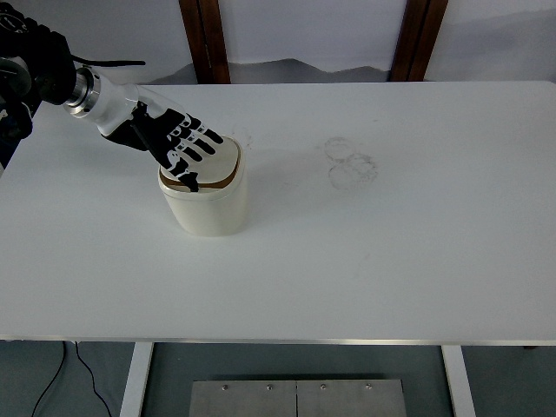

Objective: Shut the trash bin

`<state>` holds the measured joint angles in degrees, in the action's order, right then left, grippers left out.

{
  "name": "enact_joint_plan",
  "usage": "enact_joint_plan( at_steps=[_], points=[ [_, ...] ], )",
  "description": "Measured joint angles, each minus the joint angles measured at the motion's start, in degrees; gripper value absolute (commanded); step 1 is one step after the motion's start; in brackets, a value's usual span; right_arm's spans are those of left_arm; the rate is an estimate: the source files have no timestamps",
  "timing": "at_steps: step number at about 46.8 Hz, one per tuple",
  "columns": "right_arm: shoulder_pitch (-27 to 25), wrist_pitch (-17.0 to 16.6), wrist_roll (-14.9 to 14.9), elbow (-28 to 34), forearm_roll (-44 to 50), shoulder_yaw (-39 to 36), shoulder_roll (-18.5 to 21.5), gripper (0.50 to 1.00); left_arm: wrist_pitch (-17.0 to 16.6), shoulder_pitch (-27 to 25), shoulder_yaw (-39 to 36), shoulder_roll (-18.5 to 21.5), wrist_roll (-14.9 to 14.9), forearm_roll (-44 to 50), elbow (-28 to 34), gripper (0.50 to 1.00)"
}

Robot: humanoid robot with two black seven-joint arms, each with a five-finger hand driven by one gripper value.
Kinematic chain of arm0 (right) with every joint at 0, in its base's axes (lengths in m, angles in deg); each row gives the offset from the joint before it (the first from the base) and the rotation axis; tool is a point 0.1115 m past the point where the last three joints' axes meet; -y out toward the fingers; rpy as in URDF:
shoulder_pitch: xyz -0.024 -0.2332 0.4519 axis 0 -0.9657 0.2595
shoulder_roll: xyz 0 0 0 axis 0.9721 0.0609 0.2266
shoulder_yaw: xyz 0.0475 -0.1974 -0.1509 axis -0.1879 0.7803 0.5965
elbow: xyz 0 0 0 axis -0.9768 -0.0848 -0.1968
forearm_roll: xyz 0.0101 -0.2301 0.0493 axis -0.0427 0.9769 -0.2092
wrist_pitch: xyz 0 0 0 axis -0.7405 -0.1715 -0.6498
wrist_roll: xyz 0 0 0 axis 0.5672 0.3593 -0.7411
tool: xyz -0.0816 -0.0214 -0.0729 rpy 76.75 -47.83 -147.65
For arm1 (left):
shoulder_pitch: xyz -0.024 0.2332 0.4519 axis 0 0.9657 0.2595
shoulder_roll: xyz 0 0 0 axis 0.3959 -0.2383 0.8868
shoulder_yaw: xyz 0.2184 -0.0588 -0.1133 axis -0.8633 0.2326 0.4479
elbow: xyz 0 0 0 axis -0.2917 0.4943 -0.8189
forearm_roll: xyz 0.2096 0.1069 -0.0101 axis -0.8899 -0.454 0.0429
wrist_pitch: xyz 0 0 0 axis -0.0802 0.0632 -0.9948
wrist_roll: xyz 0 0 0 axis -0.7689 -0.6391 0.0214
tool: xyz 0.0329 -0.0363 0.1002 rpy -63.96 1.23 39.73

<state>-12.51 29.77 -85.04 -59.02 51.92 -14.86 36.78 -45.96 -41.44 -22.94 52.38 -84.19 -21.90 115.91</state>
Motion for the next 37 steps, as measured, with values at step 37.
enact_joint_plan(
  at_steps=[37],
  points=[
    [0.01, 0.0, 0.04, 0.08, 0.0, 0.0, 0.0, 0.995, -0.26, 1.33, 0.03, -0.37, 0.01, 0.0, -0.01, 1.0]
  ],
)
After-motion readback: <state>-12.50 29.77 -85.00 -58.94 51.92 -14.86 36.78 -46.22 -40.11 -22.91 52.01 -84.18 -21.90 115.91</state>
